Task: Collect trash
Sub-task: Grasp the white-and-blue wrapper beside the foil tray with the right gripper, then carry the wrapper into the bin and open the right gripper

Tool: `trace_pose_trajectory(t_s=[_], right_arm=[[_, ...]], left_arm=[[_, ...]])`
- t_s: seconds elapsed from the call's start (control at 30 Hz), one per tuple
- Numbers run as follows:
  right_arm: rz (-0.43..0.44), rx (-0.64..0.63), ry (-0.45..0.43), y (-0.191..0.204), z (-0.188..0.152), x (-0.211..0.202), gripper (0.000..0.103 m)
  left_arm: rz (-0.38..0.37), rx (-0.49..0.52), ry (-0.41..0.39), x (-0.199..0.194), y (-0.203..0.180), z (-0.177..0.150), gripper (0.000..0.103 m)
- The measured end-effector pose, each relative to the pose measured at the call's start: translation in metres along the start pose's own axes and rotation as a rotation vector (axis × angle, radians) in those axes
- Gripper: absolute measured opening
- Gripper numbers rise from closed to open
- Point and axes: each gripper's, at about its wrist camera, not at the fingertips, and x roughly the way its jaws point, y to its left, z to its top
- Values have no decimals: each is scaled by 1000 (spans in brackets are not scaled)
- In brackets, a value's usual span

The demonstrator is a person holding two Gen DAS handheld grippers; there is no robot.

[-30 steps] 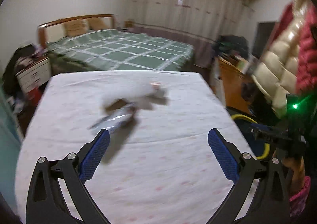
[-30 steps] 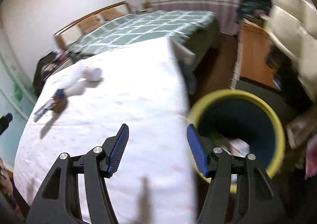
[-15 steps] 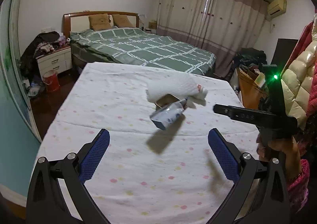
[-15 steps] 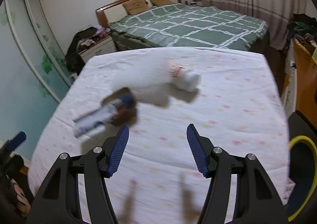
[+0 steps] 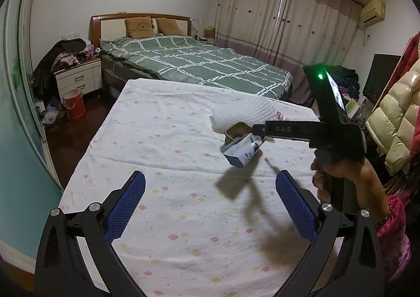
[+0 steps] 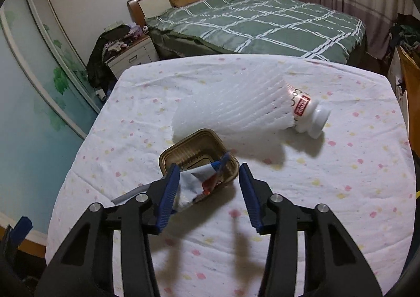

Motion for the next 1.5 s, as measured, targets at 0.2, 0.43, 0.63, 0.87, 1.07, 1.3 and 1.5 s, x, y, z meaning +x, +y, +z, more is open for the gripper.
trace_pose_trajectory(t_s=[0.2,0.43,0.63,0.87,1.07,1.3,1.5], right_arm=[[6,52,41,-2,8,15,45],[29,73,42,-1,6,17,16],[74,76,-9,-1,7,-8,14],[86,70,-71,-9,-1,-44,14],[37,113,-128,-49,-13,-80,14],[-108,236,-198,-139,-43,-128,14],[-298,404,-224,-242,-82,-166,15]], left_arm=[[-16,6,12,1,-2,-4,98],[-20,8,29,4,-3,-6,98],[-26,10,35,6,-5,-7,98],[-36,24,47,10,-11,-8,98],[-43,39,50,12,-19,-7,98],[-59,62,71,21,-33,-6,98],[-92,81,88,30,-51,-4,98]])
